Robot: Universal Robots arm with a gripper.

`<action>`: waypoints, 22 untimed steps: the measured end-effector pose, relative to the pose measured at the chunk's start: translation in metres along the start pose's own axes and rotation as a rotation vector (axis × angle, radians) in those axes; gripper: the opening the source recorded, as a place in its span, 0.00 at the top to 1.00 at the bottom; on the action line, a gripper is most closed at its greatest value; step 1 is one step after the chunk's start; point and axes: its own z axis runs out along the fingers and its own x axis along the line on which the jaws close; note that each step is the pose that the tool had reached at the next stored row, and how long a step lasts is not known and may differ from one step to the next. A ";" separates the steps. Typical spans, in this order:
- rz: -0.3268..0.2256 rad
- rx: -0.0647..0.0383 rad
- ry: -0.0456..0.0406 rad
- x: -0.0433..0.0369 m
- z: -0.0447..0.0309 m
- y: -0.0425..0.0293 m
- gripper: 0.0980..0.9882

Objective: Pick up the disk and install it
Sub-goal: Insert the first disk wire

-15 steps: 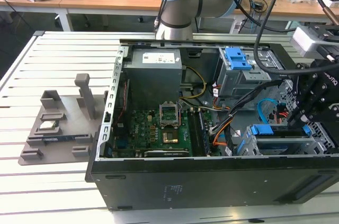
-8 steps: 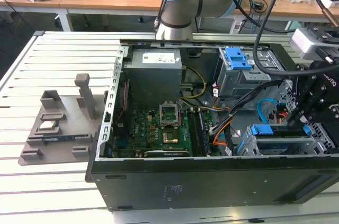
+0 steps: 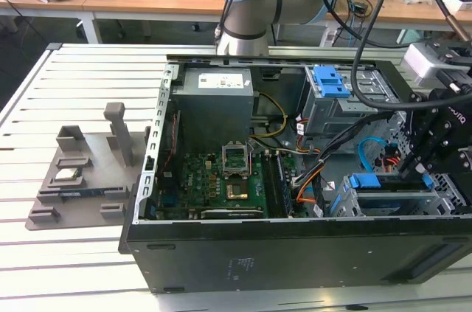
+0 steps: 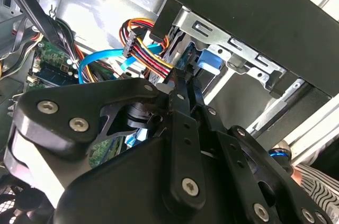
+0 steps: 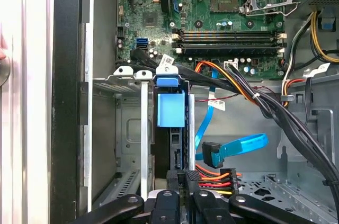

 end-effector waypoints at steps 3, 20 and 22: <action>0.000 0.000 -0.0002 0.0000 0.0001 0.0000 0.91; 0.000 0.000 0.0000 -0.0020 -0.0555 0.0035 0.84; 0.000 0.000 -0.0001 -0.0025 -0.0555 0.0035 1.00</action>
